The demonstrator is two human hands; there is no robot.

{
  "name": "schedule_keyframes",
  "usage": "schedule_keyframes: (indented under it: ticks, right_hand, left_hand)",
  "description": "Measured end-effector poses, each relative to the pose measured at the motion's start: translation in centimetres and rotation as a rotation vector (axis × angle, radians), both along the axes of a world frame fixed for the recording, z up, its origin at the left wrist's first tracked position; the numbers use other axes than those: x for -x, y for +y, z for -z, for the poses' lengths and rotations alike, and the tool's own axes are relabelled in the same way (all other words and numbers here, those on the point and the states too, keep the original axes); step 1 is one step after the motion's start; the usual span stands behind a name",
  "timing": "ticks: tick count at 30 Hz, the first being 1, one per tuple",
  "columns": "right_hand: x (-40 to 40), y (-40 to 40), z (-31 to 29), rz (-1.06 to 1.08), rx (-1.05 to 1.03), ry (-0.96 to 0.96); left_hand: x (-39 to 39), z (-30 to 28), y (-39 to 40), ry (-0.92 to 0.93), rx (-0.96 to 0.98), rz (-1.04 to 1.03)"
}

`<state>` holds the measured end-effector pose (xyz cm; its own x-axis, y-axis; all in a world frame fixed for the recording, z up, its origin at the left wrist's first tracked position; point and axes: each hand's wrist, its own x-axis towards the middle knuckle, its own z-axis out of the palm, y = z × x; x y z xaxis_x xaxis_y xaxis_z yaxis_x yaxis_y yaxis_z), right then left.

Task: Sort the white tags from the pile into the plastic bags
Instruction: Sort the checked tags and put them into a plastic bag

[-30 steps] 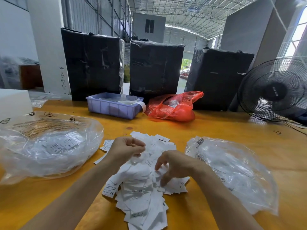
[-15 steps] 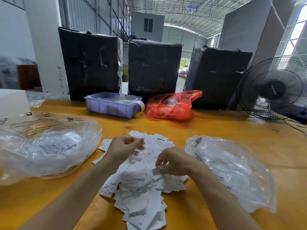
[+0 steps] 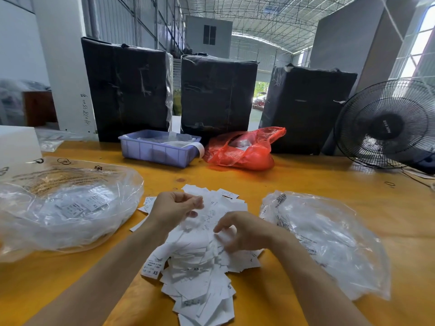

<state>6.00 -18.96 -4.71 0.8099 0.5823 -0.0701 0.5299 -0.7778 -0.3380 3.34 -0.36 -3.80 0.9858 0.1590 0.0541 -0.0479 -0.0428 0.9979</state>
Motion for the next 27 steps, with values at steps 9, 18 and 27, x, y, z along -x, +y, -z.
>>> schedule_keyframes:
  ticks: [9, 18, 27]
  right_hand:
    - [0.0, -0.4, -0.2, -0.023, 0.076, -0.083]
    - [-0.2, -0.2, -0.6, 0.03, 0.058, -0.121]
    - [0.0, -2.2, -3.8, 0.412, -0.796, 0.398]
  left_hand:
    - [0.0, 0.1, 0.0, 0.006, -0.011, 0.015]
    - [0.0, 0.1, 0.1, 0.005, -0.039, 0.027]
    - [-0.1, -0.1, 0.2, 0.009, 0.007, 0.014]
